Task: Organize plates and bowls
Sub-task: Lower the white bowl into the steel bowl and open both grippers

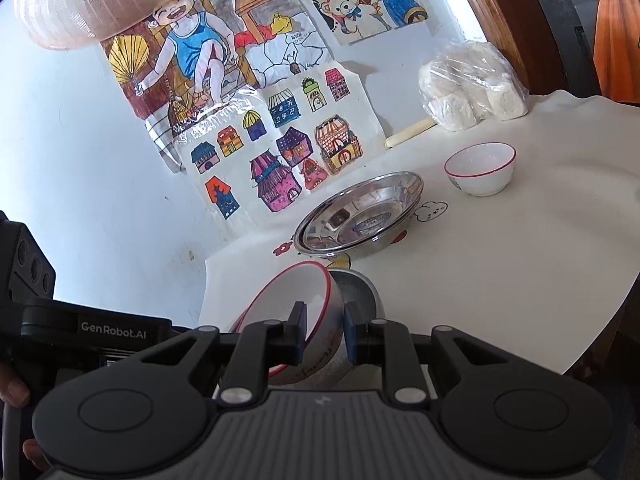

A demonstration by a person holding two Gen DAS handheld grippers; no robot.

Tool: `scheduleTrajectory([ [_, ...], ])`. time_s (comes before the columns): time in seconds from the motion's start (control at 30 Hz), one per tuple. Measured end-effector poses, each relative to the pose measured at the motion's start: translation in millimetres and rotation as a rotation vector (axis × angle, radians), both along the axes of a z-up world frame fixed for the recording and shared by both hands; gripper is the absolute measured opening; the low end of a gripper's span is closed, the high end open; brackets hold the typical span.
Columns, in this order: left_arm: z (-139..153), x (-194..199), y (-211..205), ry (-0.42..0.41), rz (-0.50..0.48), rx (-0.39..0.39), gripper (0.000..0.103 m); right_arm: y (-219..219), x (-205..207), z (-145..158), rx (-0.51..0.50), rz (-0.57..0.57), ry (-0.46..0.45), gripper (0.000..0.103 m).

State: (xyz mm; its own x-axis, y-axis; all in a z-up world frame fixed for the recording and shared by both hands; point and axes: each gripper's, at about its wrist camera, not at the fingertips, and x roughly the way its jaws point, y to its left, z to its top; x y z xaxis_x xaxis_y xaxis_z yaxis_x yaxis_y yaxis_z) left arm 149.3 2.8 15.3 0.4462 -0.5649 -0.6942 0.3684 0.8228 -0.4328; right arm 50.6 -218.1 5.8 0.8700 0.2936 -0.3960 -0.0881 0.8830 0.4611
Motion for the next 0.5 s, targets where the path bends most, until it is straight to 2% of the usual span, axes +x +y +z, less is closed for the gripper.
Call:
scheduleTrajectory([
  [0.5, 1.9, 0.7, -1.3, -0.01, -0.011, 0.014, 0.017, -0.4, -0.1, 0.9, 0.004, -0.005, 0.007, 0.022],
])
